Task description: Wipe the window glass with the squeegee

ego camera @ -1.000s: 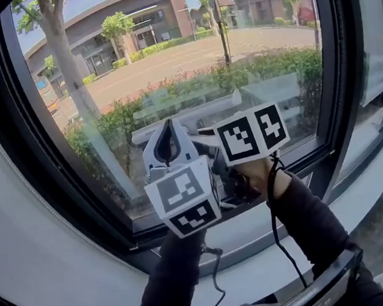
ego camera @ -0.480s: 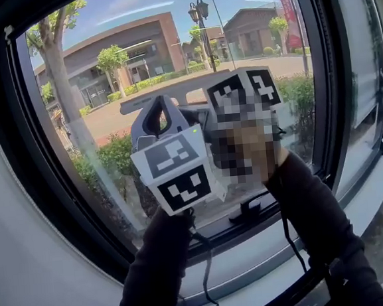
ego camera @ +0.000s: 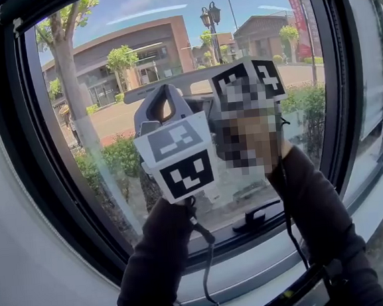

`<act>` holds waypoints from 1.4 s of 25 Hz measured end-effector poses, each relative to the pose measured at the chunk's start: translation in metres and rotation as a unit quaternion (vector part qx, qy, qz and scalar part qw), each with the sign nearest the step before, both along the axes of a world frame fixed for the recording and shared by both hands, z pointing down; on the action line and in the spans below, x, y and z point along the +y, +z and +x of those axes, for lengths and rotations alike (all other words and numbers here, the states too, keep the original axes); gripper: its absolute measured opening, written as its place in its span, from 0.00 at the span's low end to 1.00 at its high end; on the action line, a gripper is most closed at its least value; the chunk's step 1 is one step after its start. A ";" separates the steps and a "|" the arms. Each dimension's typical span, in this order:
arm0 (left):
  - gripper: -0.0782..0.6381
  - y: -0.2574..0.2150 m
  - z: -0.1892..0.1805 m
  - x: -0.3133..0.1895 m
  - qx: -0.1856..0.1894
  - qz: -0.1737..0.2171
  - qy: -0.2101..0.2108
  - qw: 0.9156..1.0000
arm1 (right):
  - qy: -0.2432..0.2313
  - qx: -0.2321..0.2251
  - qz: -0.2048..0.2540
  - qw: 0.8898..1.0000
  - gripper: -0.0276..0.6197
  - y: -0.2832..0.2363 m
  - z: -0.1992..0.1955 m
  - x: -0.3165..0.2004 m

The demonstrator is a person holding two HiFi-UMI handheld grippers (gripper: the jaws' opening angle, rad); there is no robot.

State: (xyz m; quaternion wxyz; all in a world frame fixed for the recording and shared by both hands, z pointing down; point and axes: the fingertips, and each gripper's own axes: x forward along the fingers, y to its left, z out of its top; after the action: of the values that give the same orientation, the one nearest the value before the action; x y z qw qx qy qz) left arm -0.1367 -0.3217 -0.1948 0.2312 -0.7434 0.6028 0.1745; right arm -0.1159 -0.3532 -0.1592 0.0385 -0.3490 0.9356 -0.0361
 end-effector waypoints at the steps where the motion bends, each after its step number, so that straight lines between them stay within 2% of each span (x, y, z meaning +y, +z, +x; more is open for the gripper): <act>1: 0.10 0.000 0.000 -0.002 -0.001 0.002 -0.002 1.000 | -0.003 0.001 0.001 1.000 0.13 0.000 0.001 -0.001; 35: 0.10 0.055 0.007 -0.008 -0.009 -0.043 -0.015 0.999 | -0.033 0.011 -0.048 0.998 0.13 0.049 0.008 -0.002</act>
State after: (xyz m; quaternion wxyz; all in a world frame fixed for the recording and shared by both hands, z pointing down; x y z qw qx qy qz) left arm -0.1301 -0.3301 -0.1397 0.2069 -0.7453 0.6185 0.1385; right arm -0.1083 -0.3548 -0.1104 0.0105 -0.3194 0.9443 -0.0785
